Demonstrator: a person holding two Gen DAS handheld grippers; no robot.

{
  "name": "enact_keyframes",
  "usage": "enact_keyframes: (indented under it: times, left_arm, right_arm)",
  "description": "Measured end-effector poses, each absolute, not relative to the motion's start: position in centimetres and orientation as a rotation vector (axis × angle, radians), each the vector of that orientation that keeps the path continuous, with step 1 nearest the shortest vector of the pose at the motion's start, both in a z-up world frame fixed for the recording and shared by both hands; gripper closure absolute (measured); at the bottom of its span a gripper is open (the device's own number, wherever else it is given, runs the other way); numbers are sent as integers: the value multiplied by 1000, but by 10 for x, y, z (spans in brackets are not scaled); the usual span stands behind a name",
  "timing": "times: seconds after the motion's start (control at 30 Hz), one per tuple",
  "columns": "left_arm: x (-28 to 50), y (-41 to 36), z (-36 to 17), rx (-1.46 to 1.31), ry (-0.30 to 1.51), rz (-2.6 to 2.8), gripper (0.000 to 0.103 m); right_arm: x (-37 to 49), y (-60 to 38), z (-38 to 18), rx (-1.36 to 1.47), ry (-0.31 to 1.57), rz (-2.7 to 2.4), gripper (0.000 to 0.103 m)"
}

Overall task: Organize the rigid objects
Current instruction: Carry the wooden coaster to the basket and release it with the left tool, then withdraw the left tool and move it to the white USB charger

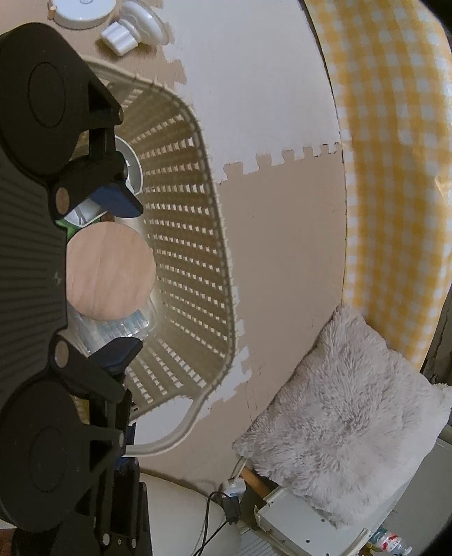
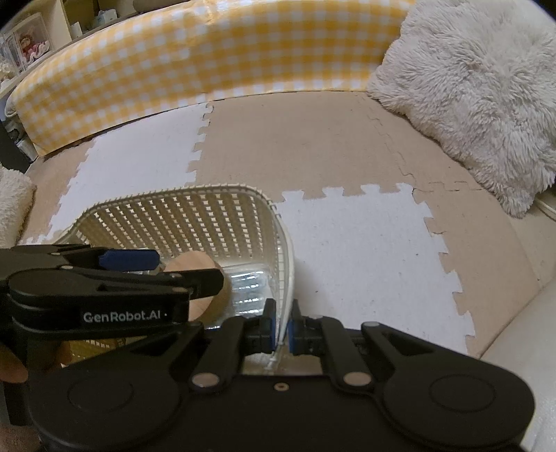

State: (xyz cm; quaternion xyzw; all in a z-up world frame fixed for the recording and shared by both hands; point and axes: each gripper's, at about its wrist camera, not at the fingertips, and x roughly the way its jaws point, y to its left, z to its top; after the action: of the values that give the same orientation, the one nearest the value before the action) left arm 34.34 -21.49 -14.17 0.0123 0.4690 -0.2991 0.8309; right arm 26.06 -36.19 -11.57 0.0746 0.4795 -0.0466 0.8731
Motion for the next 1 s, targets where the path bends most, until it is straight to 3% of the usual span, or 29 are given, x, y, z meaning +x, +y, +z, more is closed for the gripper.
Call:
enact_keyframes:
  times: [0.3,0.4,0.6,1.0]
  left_arm:
    - [336,-212,-124,52,960,-630,23]
    - [332,-209,-109,18,943,-661,9]
    - [314,-209,-74,5,894,-699,3]
    - [281,-171,-24,-69,795,-597,0]
  right_arm:
    - [260,-363,-117,168,998,-96,96]
    - [261,-363,-117,169,995,-95,96]
    - [260,-364,-117,171,992,-92,96]
    - [260,-365,-116,175,992,-88,96]
